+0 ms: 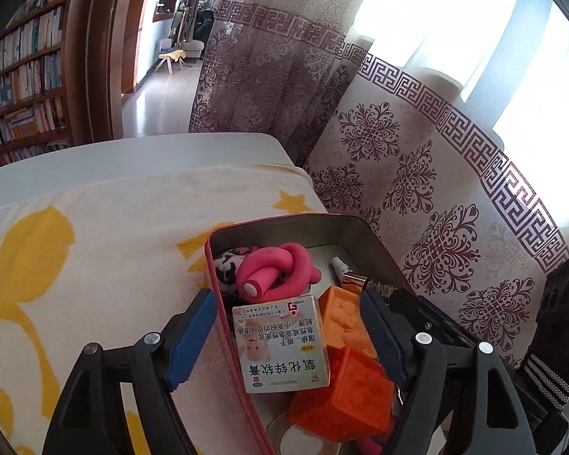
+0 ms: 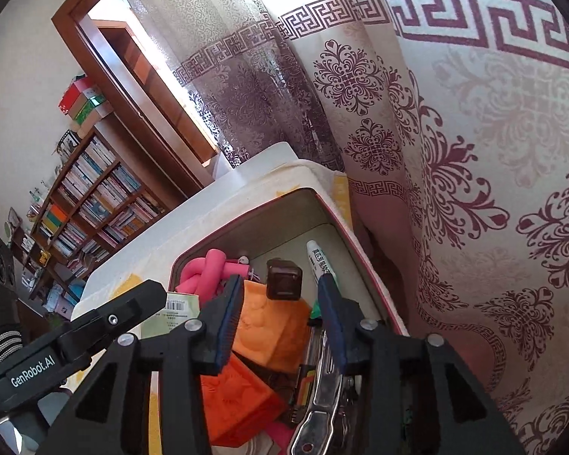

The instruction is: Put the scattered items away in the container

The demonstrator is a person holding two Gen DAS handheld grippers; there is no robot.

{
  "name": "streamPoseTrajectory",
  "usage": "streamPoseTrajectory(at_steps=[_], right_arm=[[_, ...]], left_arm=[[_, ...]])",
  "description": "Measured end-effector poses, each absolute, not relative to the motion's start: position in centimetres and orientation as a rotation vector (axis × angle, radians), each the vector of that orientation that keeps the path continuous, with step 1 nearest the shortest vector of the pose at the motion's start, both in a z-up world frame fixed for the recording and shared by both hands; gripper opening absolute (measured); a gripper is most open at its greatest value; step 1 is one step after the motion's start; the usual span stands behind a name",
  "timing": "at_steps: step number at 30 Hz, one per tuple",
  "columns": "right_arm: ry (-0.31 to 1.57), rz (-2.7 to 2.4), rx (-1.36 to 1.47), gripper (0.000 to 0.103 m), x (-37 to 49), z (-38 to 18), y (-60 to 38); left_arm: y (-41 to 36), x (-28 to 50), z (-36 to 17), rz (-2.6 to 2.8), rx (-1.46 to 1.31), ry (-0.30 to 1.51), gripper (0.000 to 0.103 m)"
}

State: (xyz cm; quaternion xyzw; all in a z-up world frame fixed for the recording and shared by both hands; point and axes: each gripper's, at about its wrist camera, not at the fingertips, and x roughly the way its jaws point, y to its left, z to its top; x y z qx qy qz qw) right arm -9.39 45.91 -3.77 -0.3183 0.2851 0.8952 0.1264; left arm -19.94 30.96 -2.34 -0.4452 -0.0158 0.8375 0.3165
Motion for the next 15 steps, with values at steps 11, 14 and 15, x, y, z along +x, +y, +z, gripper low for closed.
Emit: streamPoseTrajectory(at_steps=[11,14,15], right_arm=[[0.686,2.630,-0.879,0.083,-9.2,-2.4,43.2],[0.666,2.633,-0.871,0.085,-8.5,-1.8,42.2],[0.648,2.642,-0.869,0.087,-8.0,-1.6,41.6]], left_arm=[[23.5,-14.6,-0.5,2.485,-1.004,0.080,0.102],[21.9,-12.7,-0.3,2.544,-0.973,0.126,0.102],[21.4,-12.2,-0.3,2.556,-0.972,0.132,0.102]])
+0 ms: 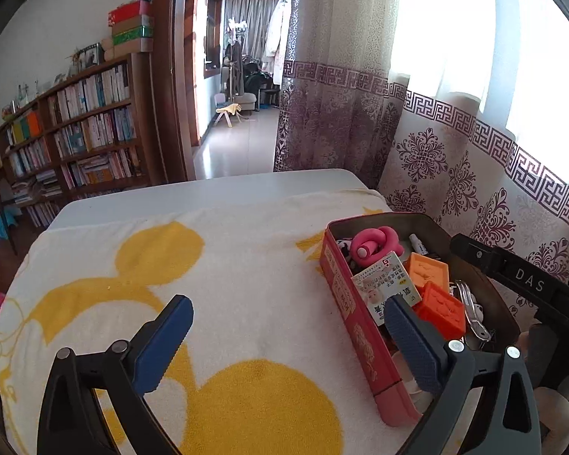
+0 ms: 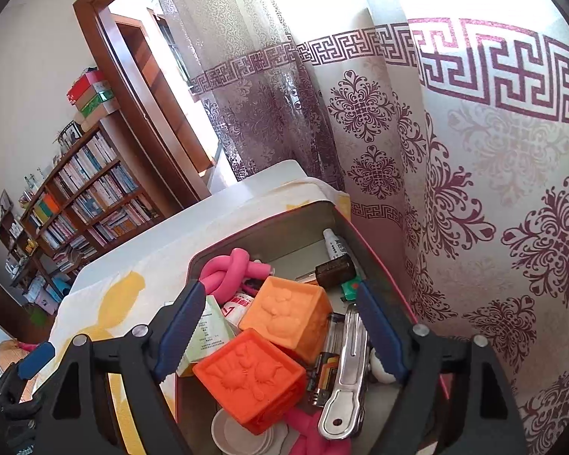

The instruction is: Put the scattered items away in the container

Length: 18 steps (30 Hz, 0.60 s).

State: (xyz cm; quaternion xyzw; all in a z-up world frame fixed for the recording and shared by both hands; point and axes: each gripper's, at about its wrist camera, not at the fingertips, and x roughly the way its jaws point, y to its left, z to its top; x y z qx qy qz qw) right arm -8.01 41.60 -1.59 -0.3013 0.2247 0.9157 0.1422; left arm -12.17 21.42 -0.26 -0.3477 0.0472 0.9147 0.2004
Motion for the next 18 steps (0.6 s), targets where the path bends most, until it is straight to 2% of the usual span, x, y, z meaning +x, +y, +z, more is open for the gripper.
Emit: streamPoseTrajectory(at_steps=[2,4,9,18], right_arm=[[0.599,2.666,-0.876,0.092,-6.9,-1.2,40.4],[0.524,2.694,-0.894,0.103,-5.4,-0.9,39.0],[0.372,2.715,-0.943,0.103,-1.4,-0.4,36.8],[0.282,2.685,-0.935,0.103,4.1,0.1,35.2]], left_arm=[[20.7,-11.4,-0.3,2.581,-0.986,0.133,0.102],[20.3,-10.9,-0.3,2.598,-1.022,0.134,0.102],[20.5,-9.0,-0.2,2.586,-1.019,0.162,0.102],[22.0,-5.4,1.6,2.538,-0.916,0.188,0.102]])
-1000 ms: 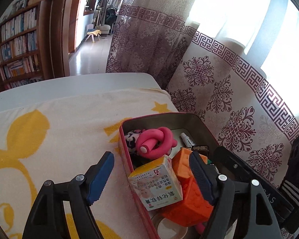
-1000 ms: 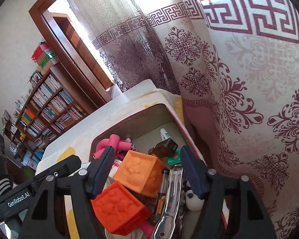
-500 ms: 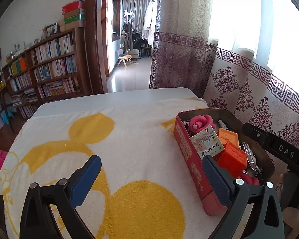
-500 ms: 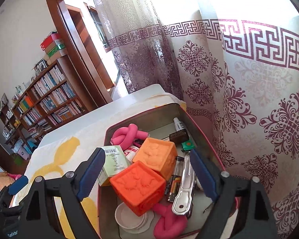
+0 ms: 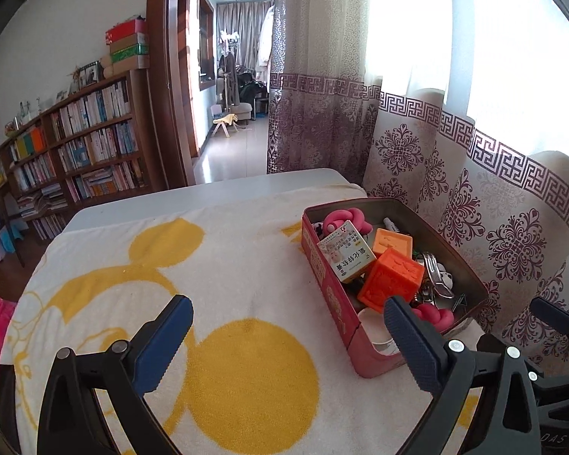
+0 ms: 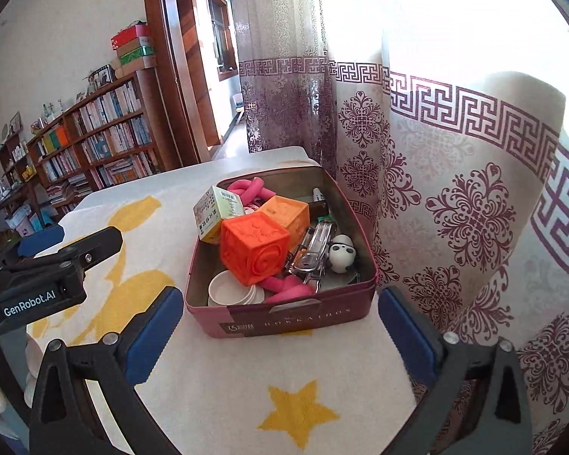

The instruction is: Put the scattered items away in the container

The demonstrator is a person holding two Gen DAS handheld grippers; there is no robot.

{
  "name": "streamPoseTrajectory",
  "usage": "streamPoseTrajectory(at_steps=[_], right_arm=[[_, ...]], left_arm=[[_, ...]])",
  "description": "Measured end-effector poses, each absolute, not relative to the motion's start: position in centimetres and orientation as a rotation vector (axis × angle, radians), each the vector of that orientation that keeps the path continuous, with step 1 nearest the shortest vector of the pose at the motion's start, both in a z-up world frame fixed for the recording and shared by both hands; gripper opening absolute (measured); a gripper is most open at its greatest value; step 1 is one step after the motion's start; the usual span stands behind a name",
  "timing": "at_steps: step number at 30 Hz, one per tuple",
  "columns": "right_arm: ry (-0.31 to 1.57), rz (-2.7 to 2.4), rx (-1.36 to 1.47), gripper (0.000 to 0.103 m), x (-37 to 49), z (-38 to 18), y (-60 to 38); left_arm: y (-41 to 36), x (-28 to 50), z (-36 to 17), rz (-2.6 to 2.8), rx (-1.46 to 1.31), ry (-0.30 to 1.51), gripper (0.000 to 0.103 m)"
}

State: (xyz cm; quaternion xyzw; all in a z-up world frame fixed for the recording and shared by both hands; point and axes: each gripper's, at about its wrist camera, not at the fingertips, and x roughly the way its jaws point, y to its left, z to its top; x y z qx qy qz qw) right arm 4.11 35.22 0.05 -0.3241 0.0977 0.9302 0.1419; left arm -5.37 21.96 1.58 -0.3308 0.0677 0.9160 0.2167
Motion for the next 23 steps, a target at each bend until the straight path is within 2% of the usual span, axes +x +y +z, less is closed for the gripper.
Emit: streamPoseTrajectory(at_steps=[6,10,23], right_arm=[[0.207,2.675,-0.884,0.103,5.7,0.3,33.9],[0.226,2.667,-0.881,0.103,6.0,-0.3,34.1],[0.369,2.625,-0.911,0.103,6.3,-2.5,35.8]], left_arm=[[22.7,-4.7,2.1,2.417,-0.967,0.111,0.102],[23.4,-4.8,1.9,2.355,-1.022,0.078,0.102],[25.0,-3.6,1.5,2.371,-0.938,0.192,0.102]])
